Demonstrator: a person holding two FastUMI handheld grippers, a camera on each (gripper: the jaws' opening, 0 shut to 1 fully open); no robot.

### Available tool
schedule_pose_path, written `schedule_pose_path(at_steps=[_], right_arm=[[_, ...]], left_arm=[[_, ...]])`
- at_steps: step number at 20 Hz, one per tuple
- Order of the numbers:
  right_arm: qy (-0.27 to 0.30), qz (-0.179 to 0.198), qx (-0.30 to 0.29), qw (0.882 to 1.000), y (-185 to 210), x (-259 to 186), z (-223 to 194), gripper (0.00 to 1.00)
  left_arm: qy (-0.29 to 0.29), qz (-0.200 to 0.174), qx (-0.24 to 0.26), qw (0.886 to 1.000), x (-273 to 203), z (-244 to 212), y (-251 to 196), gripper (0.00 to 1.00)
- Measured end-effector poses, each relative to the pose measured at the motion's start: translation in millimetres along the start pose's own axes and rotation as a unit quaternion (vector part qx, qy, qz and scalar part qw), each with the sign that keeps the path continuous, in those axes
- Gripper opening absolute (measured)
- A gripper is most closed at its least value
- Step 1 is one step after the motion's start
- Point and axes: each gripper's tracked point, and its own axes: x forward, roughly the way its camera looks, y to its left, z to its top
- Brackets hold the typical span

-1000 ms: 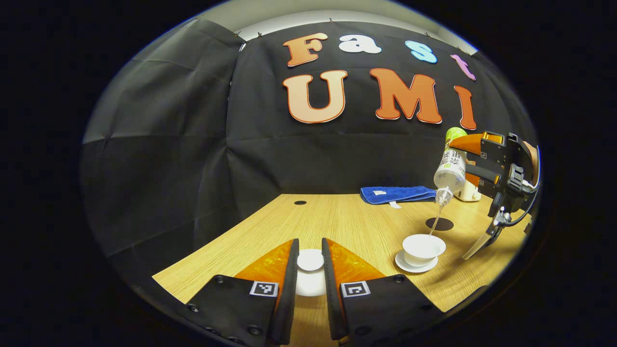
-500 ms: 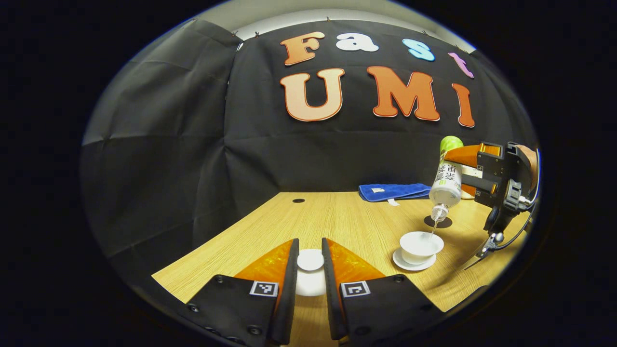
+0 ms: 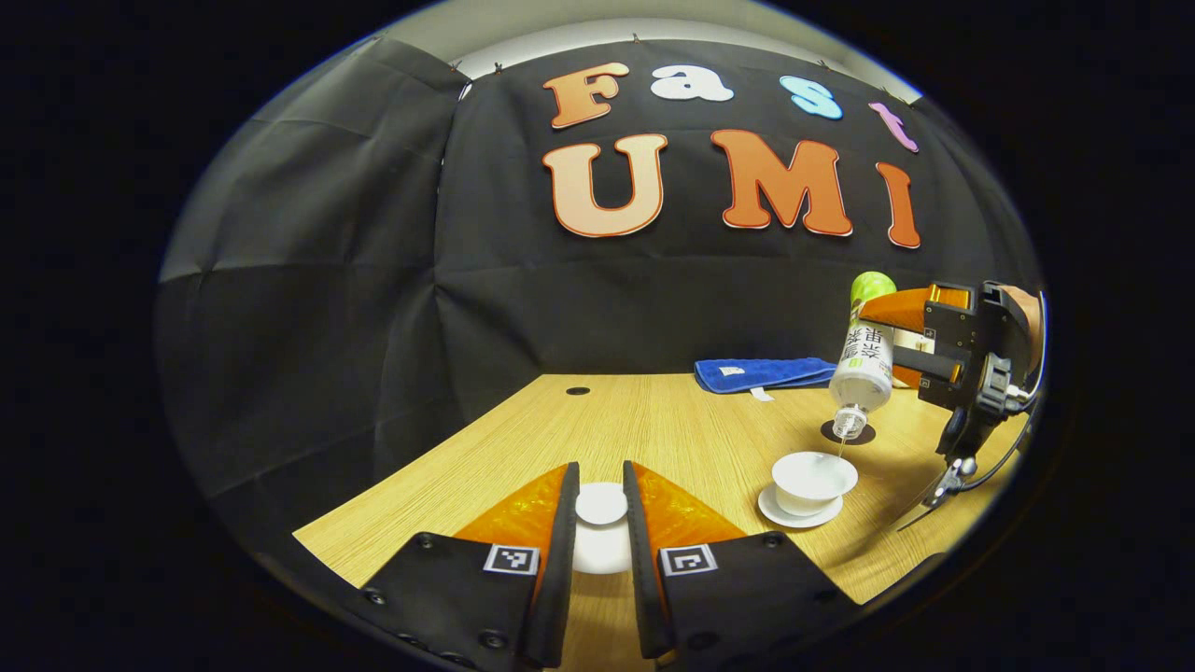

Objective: Open the teacup lid with one hand, grasp the water bottle and pour water into the teacup with the other hand; after pouring, place the water bottle on the coaster and then close the teacup lid.

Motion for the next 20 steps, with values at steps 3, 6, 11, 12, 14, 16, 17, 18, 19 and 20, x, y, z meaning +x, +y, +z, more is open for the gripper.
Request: schedule_pose_path(at_steps=[3, 6, 11, 12, 14, 16, 17, 18, 19, 20], right_arm=[[0.008, 0.009, 0.046, 0.999, 6.9, -1.2, -1.5, 0.64], [0.012, 0.047, 0.137, 0.989, 21.9, -1.6, 0.5, 0.64], [0.013, 0.06, 0.279, 0.958, 20.2, -14.1, -2.3, 0.64], [0.014, 0.062, 0.317, 0.946, 22.1, -10.3, -1.7, 0.64], [0.028, 0.026, 0.349, 0.936, 11.3, -13.7, -15.1, 0.64], [0.047, 0.0, 0.381, 0.923, -0.4, -17.6, -41.1, 0.64], [0.056, -0.005, 0.41, 0.91, -0.4, -17.2, -52.9, 0.64], [0.064, -0.006, 0.441, 0.895, 2.5, -15.0, -64.1, 0.64], [0.069, 0.001, 0.47, 0.88, 6.5, -14.4, -71.9, 0.64], [0.077, 0.0, 0.497, 0.864, 7.2, -8.5, -77.2, 0.64]], left_arm=[[-0.011, 0.008, 0.003, 1.0, 1.6, 7.4, 2.8, 0.33], [-0.018, 0.011, 0.002, 1.0, 0.9, 13.4, 2.9, 0.33], [-0.047, 0.013, -0.004, 0.999, -0.3, 33.3, -2.5, 0.31], [-0.051, 0.012, -0.004, 0.999, -1.5, 37.8, -4.9, 0.33], [-0.055, 0.008, -0.003, 0.998, -0.4, 42.3, -11.1, 0.33], [-0.06, 0.005, -0.001, 0.998, 0.9, 47.1, -16.7, 0.31], [-0.06, 0.005, -0.001, 0.998, 1.2, 48.3, -18.6, 0.33], [-0.062, 0.005, -0.002, 0.998, 1.2, 50.3, -21.5, 0.33], [-0.061, 0.004, -0.002, 0.998, 2.2, 51.0, -25.2, 0.33], [-0.063, 0.003, -0.003, 0.998, 2.1, 51.2, -29.3, 0.33]])
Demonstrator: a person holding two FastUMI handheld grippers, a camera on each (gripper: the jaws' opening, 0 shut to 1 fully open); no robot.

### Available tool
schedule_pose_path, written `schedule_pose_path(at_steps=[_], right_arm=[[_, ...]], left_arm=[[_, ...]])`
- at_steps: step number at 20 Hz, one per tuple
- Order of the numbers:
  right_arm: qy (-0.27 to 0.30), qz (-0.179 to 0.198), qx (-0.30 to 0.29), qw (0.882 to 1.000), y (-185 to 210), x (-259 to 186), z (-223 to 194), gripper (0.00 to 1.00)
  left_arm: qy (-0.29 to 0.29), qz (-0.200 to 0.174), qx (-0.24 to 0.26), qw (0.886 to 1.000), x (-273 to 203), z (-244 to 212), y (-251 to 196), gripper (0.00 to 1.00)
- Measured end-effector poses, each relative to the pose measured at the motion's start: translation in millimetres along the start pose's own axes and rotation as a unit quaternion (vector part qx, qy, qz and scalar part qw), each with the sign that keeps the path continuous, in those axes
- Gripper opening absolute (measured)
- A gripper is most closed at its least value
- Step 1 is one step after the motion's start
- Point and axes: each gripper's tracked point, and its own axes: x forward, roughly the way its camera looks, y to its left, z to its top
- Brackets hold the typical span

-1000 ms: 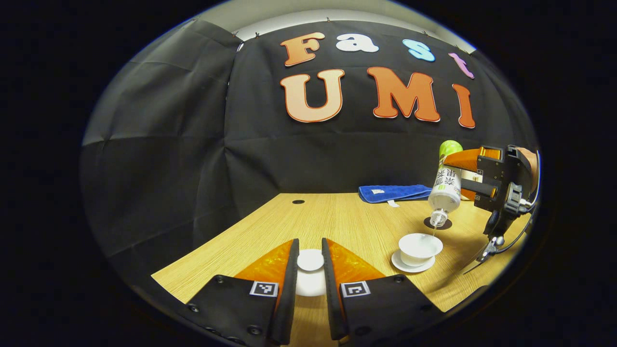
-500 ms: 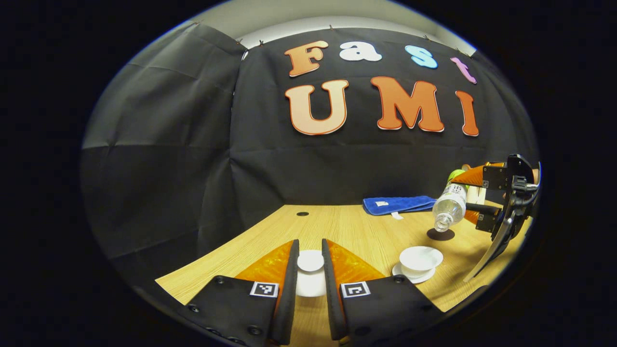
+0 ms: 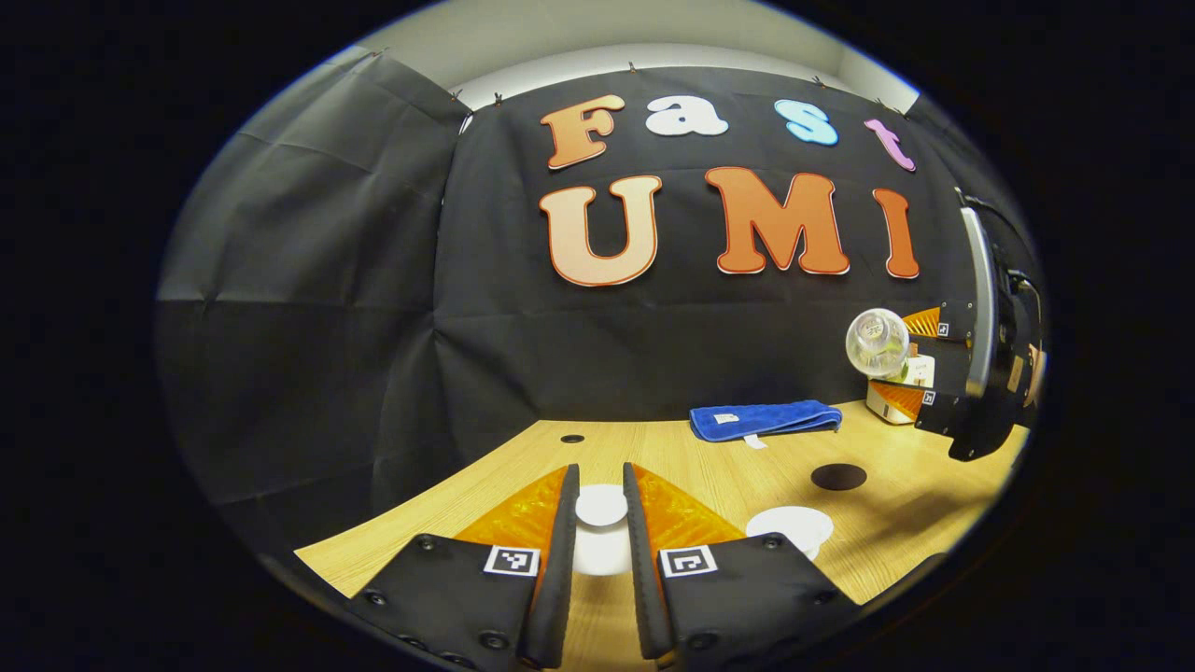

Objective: Open the teacup lid with one hand, grasp the water bottle and pour water into the teacup with the other hand; after pouring, place the water bottle on the coaster and then close the teacup lid.

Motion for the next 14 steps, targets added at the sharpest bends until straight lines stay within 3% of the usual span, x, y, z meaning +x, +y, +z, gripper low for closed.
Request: schedule_pose_path(at_steps=[4, 7, 10, 14], right_arm=[[0.035, -0.012, 0.091, 0.995, -15.5, 12.8, -19.6, 0.64], [0.05, -0.003, 0.17, 0.984, -22.8, 22.2, -41.7, 0.64], [0.057, 0.01, 0.267, 0.962, -19.8, 25.2, -48.8, 0.64], [0.064, 0.021, 0.381, 0.922, -10.6, 30.7, -55.0, 0.64]], left_arm=[[-0.002, -0.01, 0.003, 1.0, 3.0, 4.1, -16.9, 0.33], [-0.002, -0.017, 0.001, 1.0, 3.3, 5.5, -29.0, 0.33], [-0.001, -0.032, -0.002, 1.0, 7.7, 4.4, -43.8, 0.33], [-0.007, -0.044, -0.005, 0.999, 9.0, 10.0, -57.4, 0.33]])
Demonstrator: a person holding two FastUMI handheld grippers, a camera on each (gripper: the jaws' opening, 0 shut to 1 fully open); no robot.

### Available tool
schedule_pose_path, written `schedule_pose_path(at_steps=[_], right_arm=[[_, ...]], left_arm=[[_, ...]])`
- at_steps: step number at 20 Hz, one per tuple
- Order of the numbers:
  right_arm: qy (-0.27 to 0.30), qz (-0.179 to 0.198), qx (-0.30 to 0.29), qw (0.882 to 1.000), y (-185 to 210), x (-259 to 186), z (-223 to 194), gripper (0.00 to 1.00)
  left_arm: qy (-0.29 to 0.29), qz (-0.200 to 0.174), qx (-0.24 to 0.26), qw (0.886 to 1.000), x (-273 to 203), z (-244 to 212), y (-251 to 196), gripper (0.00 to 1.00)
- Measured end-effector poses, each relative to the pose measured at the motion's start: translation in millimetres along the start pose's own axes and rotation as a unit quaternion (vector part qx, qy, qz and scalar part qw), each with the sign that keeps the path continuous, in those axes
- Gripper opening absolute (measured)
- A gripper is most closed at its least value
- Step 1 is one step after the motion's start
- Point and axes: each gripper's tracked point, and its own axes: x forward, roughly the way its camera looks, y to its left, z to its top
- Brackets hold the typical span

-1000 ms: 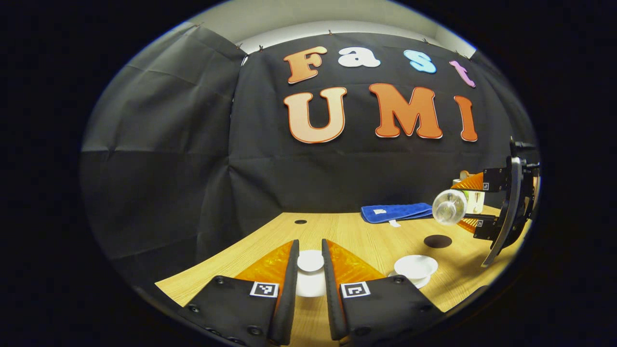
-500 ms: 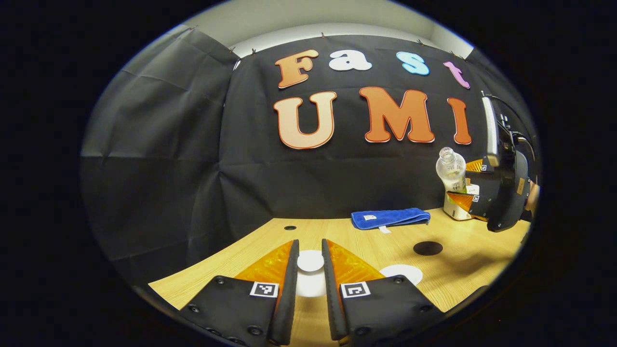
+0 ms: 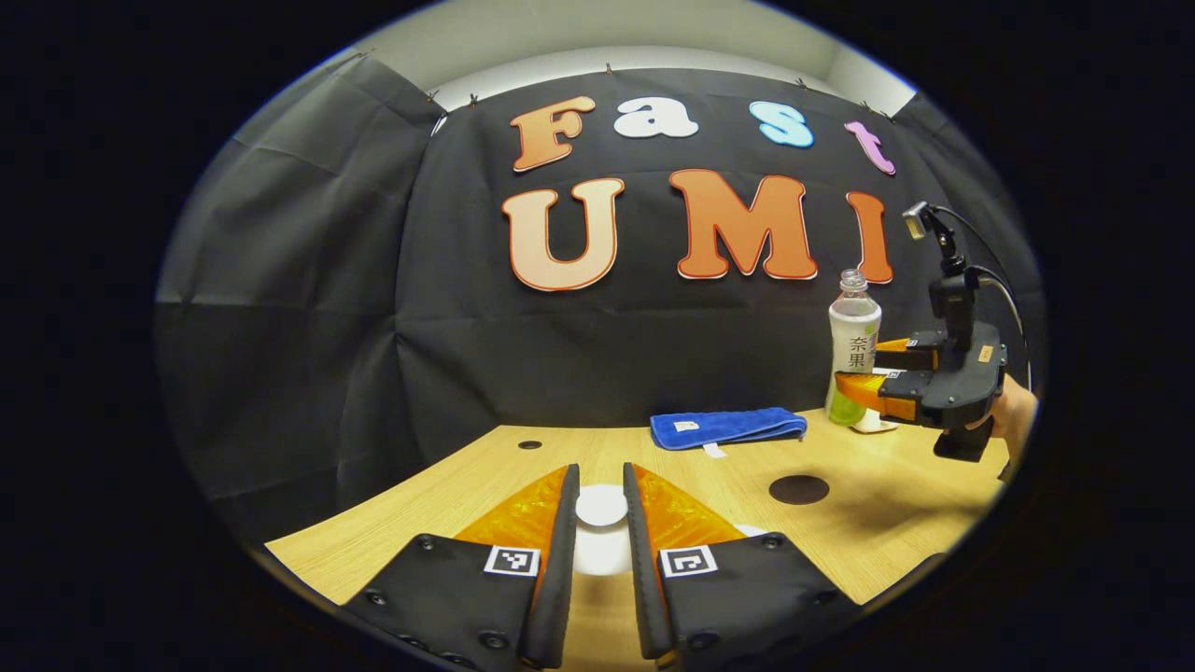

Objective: Open the teacup lid with one hand, grasp the water bottle and pour water into the teacup with the other hand; after pouring, place the water bottle on the coaster and then close the teacup lid.

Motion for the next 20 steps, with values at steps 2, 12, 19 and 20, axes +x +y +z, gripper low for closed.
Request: schedule_pose_path(at_steps=[2, 12, 19, 20], right_arm=[[0.013, 0.008, 0.044, 0.999, 1.8, 4.2, -7.8, 0.64], [0.071, 0.047, 0.154, 0.984, 25.1, 27.8, -57.6, 0.64], [0.125, 0.039, 0.155, 0.979, 39.1, 43.4, -106.9, 0.64], [0.13, 0.038, 0.154, 0.979, 39.2, 45.6, -111.5, 0.64]], left_arm=[[-0.001, -0.007, -0.004, 1.0, 2.3, 1.2, -6.3, 0.33], [-0.001, -0.016, -0.007, 1.0, 8.3, 1.3, -16.9, 0.33], [0.014, -0.013, -0.006, 1.0, 14.4, -9.7, -16.2, 0.33], [0.015, -0.014, -0.006, 1.0, 15.2, -11.2, -16.8, 0.33]])
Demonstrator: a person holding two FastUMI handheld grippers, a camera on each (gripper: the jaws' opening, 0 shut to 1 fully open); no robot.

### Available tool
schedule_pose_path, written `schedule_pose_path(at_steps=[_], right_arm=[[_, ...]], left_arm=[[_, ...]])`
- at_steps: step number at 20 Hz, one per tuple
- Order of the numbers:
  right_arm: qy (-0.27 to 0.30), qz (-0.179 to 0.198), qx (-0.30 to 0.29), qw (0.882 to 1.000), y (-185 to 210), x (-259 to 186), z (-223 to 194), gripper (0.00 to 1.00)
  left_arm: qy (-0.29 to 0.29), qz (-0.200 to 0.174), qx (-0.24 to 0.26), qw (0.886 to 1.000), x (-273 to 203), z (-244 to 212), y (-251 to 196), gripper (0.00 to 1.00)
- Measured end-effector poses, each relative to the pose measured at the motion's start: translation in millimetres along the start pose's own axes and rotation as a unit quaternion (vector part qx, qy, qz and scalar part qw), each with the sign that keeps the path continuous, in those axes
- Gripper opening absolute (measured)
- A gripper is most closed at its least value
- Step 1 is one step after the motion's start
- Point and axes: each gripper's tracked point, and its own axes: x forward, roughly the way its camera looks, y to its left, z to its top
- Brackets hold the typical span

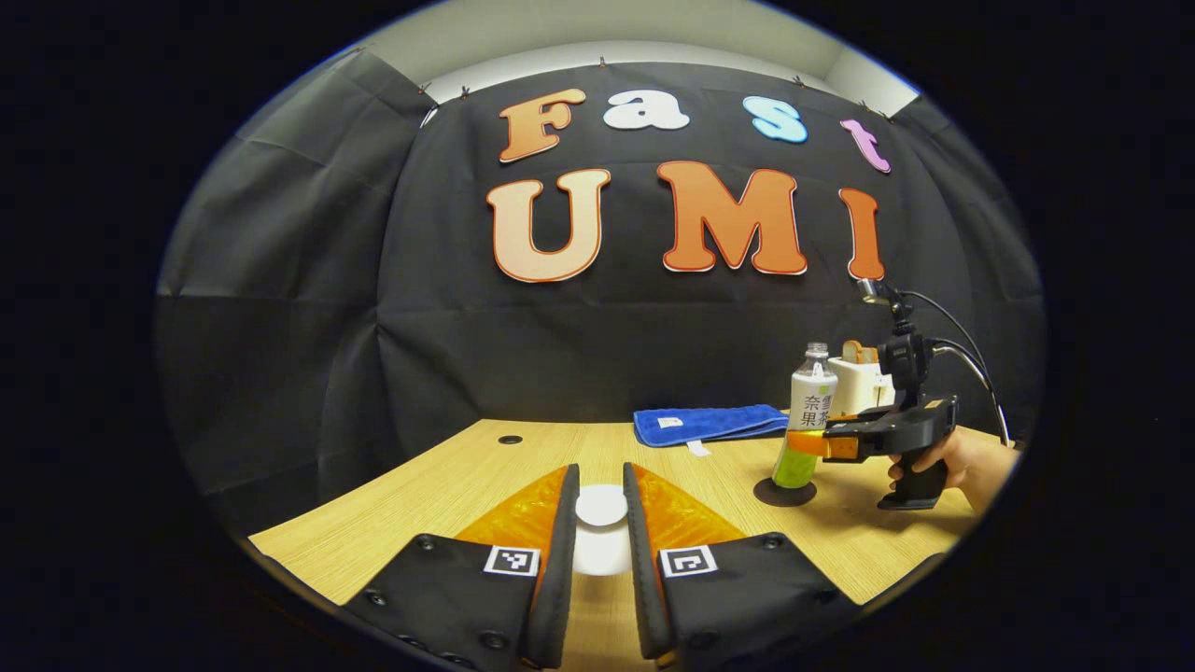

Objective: Open the teacup lid with one hand, grasp the water bottle and pour water into the teacup with the other hand; after pouring, place the water bottle on the coaster and then close the teacup lid.

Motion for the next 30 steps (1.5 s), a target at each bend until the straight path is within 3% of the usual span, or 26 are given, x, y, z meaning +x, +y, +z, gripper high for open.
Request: schedule_pose_path(at_steps=[11, 15, 19, 30], right_arm=[[0.012, 0.001, 0.018, 1.0, 0.2, 5.9, -4.2, 0.64], [0.017, 0.007, 0.024, 1.0, 4.3, 0.7, -3.0, 0.69], [0.005, 0.0, 0.004, 1.0, -0.1, -11.5, 7.2, 0.84], [-0.052, -0.01, 0.017, 0.998, -18.2, -65.4, 24.6, 0.89]], left_arm=[[0.012, -0.013, -0.011, 1.0, 10.3, -9.1, -6.3, 0.33], [0.014, -0.032, -0.02, 0.999, 18.5, -13.2, -21.9, 0.33], [0.024, -0.054, -0.026, 0.998, 26.4, -22.9, -40.2, 0.33], [0.063, -0.094, -0.001, 0.994, 39.6, -66.5, -85.2, 0.31]])
